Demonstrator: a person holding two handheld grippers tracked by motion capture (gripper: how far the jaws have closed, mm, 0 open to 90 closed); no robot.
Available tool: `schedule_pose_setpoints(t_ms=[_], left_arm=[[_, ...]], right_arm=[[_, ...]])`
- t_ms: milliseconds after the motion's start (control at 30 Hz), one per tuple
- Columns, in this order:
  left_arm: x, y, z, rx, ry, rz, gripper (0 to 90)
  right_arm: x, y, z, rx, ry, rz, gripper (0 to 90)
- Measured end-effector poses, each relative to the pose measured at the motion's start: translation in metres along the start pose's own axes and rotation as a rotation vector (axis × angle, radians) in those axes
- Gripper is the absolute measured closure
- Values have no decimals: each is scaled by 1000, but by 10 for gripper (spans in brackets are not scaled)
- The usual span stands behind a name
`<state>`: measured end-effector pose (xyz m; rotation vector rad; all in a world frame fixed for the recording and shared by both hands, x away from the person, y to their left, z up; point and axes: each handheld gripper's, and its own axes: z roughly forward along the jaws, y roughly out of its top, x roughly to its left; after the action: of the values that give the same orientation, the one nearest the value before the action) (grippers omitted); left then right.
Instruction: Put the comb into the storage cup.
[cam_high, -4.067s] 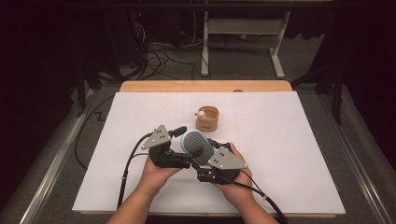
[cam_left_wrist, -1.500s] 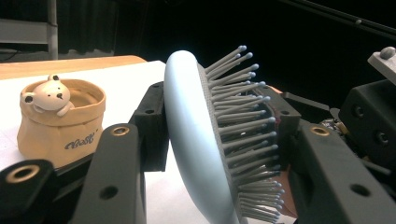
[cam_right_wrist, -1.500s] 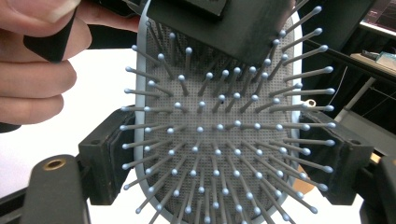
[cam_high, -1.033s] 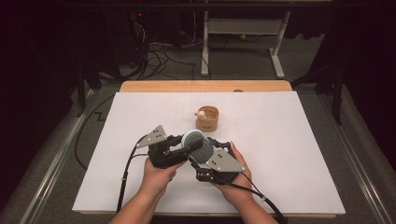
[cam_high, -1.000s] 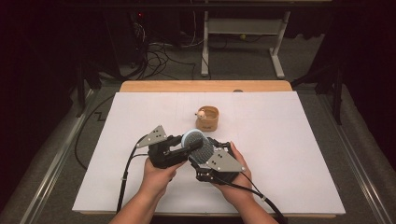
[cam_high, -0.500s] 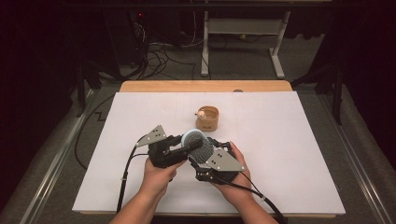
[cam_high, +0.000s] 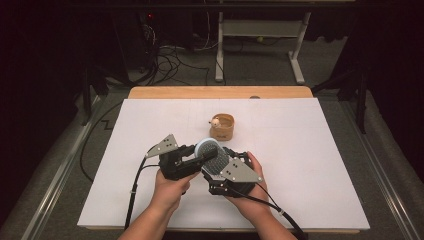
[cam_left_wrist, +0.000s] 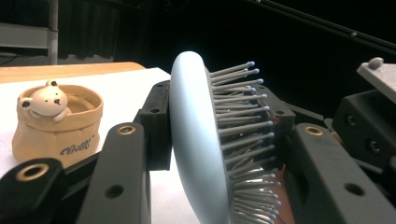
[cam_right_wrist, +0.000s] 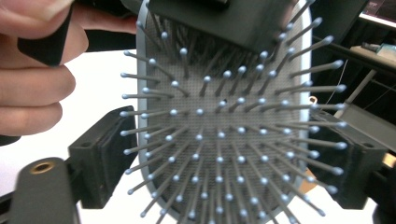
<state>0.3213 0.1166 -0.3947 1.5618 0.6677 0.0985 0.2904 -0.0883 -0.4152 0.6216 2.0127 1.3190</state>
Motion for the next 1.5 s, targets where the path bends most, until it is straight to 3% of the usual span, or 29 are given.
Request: schedule_pose_setpoints(t_ms=[200,800,1500], left_arm=[[0,0,-1,-11,7,11,571],[2,5,-10,-57,25,25,574],[4,9,-19,-83,76,75,575]], right_arm=[[-1,0,5,30,22,32,0],[-6,1,-4,19,22,35,0],[-21,-4,-20,15,24,66,0]])
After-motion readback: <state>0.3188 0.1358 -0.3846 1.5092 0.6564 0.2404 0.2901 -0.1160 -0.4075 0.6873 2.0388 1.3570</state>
